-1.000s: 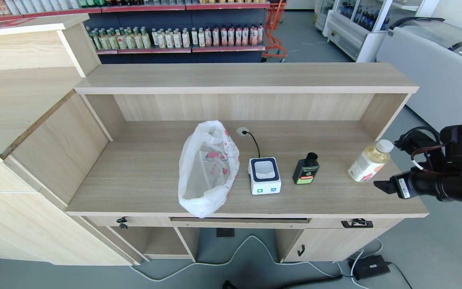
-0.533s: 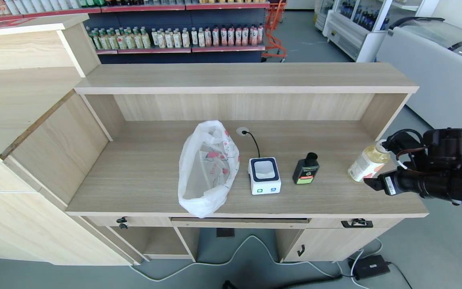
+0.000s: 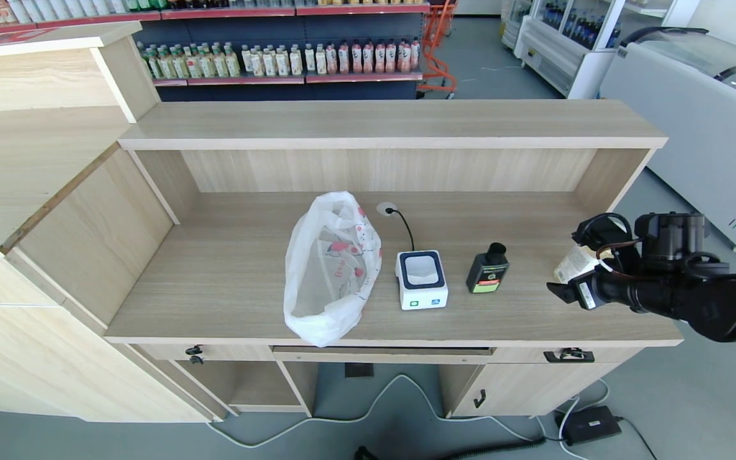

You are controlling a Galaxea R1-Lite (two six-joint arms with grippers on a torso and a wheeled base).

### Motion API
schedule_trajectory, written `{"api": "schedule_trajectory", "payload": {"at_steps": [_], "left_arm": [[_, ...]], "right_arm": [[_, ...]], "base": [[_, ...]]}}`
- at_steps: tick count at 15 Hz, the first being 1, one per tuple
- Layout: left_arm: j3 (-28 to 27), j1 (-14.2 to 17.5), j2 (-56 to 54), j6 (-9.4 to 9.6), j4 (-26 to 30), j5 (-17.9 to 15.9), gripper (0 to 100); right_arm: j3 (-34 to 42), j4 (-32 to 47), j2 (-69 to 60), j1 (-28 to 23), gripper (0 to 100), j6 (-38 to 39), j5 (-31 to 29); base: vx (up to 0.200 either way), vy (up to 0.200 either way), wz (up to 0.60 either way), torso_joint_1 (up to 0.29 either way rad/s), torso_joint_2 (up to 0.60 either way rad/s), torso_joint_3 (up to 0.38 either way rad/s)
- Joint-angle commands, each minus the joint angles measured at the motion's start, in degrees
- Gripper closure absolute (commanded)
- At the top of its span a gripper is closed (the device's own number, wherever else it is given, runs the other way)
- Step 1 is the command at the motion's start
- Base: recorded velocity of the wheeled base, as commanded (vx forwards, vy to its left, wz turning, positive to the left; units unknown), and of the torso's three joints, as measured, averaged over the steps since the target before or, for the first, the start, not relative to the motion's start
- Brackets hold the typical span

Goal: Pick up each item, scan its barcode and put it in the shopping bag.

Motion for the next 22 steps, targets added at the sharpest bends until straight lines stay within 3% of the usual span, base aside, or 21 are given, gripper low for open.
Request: {"api": "schedule_trajectory", "payload": {"at_steps": [1, 6, 15, 22], "left_arm": [[0.0, 0.0, -0.02, -0.01, 0.0, 0.0, 0], [0.0, 0.0, -0.02, -0.01, 0.0, 0.0, 0], [0.0, 0.0, -0.02, -0.01, 0.0, 0.0, 0], [0.0, 0.0, -0.02, -0.01, 0.0, 0.0, 0]], "right_arm": [[-2.05, -0.06, 2.27, 0.94, 0, 0.01, 0.08], [-5.39, -0.58, 5.78, 1.91, 0, -2.45, 0.6], [-11.72, -2.6, 11.94, 3.14, 0, -2.45, 8.6], [-17.0, -2.6, 17.03, 4.63, 0, -2.45, 9.75]], "base": [[0.0, 0.0, 0.0, 0.0, 0.0, 0.0], [0.0, 0.0, 0.0, 0.0, 0.0, 0.0], [0.0, 0.0, 0.0, 0.0, 0.0, 0.0], [0.0, 0.0, 0.0, 0.0, 0.0, 0.0]]}}
